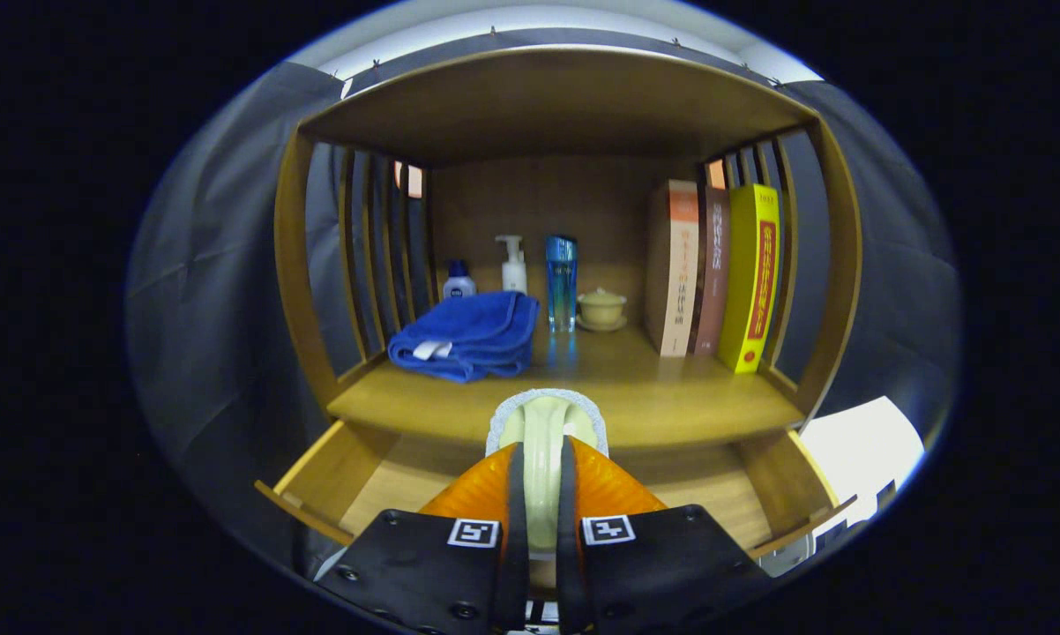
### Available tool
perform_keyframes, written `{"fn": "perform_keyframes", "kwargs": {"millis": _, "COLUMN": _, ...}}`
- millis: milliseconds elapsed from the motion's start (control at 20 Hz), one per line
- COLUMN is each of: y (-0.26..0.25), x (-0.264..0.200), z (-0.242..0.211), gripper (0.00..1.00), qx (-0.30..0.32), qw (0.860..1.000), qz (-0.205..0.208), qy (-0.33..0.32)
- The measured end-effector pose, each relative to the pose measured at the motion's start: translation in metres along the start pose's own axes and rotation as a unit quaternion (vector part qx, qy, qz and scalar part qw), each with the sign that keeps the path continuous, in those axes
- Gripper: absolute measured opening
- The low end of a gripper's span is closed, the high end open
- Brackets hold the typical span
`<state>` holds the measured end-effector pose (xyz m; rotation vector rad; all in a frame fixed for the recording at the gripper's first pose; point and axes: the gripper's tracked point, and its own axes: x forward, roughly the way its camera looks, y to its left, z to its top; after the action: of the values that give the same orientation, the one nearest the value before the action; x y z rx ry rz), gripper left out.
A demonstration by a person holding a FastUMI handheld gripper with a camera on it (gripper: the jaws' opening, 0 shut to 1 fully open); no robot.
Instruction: Pull open the drawer, take out the items inside it, and place them on the countertop above the cabinet.
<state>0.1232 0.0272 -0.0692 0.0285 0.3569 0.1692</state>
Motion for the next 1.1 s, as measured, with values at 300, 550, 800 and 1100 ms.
{"fn": "perform_keyframes", "kwargs": {"millis": 300, "y": -0.004, "x": 0.079, "z": 0.017, "gripper": 0.21, "qx": -0.006, "qw": 0.999, "qz": -0.014, "qy": 0.038}}
{"fn": "perform_keyframes", "kwargs": {"millis": 550, "y": -0.020, "x": 0.122, "z": -0.016, "gripper": 0.21, "qx": 0.005, "qw": 0.994, "qz": -0.038, "qy": 0.101}}
{"fn": "perform_keyframes", "kwargs": {"millis": 800, "y": -0.020, "x": 0.132, "z": -0.020, "gripper": 0.28, "qx": -0.004, "qw": 0.994, "qz": -0.045, "qy": 0.102}}
{"fn": "perform_keyframes", "kwargs": {"millis": 1100, "y": -0.026, "x": 0.128, "z": -0.017, "gripper": 0.65, "qx": 0.018, "qw": 0.995, "qz": -0.043, "qy": 0.092}}
